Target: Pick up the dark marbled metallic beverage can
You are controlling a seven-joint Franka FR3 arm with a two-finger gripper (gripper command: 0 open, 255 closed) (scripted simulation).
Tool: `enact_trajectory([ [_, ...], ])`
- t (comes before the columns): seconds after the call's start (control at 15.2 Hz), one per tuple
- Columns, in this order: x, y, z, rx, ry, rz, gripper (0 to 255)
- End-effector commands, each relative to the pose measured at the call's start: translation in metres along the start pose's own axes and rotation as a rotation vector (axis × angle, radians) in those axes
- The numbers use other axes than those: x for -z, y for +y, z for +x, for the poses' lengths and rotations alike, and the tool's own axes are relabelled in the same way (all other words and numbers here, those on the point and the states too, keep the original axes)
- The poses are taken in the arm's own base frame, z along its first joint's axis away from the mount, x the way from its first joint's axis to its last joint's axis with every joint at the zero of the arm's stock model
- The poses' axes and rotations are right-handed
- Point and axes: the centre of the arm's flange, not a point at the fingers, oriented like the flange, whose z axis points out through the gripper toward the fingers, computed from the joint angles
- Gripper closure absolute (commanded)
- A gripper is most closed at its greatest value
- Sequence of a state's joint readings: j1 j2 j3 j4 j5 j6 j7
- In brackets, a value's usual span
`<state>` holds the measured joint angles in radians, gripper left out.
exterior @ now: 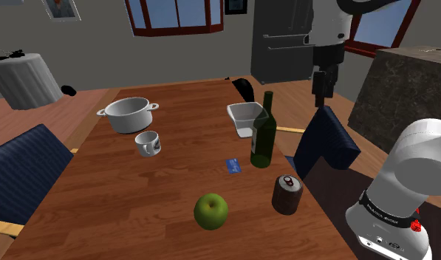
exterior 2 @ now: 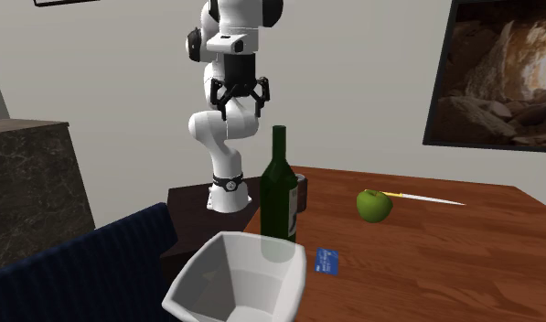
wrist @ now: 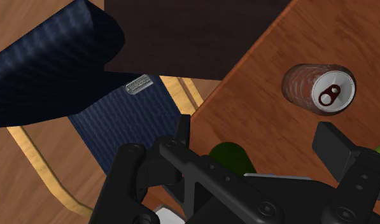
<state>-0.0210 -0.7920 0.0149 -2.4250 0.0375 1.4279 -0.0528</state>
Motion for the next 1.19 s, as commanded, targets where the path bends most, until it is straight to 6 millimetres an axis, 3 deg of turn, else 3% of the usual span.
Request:
enact_trajectory([
  [0.0, 0.000, 0.000, 0.000, 0.000, 0.000, 0.000, 0],
  [0.53, -0.078, -0.072, 0.003, -0.061, 0.084, -0.008, 0],
  [1.12, -0.165, -0.151, 0.019, -0.131, 0.178, -0.017, 0],
])
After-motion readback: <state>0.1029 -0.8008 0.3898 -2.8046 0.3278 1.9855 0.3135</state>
